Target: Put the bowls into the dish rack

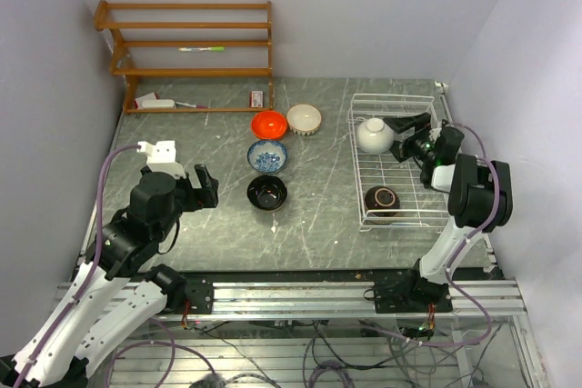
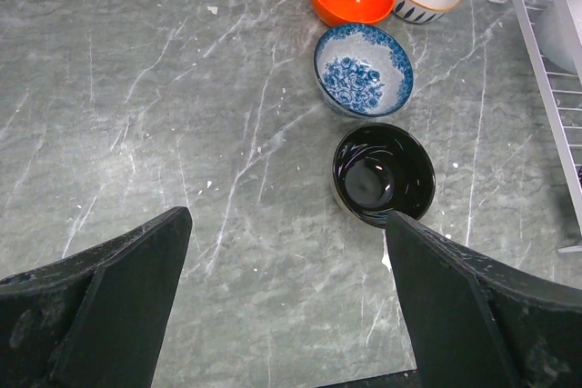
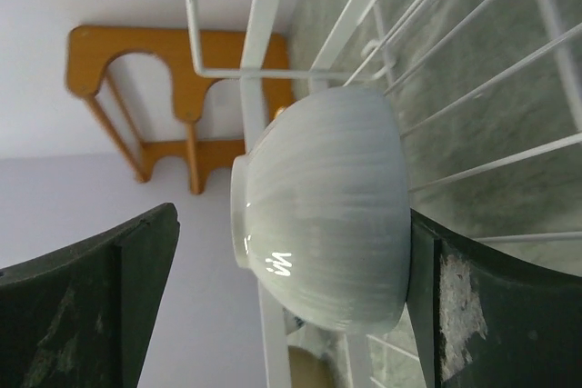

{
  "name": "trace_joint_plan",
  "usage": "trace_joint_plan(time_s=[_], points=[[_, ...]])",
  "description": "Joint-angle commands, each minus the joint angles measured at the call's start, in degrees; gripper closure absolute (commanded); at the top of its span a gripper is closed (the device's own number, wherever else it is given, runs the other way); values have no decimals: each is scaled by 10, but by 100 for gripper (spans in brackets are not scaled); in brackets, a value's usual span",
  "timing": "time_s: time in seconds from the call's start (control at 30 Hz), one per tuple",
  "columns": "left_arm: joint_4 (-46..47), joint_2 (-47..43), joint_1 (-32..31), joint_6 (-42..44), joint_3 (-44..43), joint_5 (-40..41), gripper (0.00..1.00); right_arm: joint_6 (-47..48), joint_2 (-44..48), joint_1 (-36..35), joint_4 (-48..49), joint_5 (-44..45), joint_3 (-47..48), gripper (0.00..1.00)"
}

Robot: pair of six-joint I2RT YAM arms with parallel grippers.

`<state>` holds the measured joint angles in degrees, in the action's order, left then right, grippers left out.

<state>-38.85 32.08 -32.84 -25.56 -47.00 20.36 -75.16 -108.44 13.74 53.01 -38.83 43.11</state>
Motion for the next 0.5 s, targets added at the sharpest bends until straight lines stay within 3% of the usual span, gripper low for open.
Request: trace_joint_plan(time_s=[0.0, 0.2, 0.47], points=[[11, -10, -4, -2, 4, -3, 1, 139, 46, 8, -214, 54, 44, 0], [11, -9, -4, -1, 3, -6, 1, 210, 43, 7, -319, 55, 85, 0], [12, -12, -4, -1, 4, -6, 1, 259, 55, 7, -365, 71, 100, 0]])
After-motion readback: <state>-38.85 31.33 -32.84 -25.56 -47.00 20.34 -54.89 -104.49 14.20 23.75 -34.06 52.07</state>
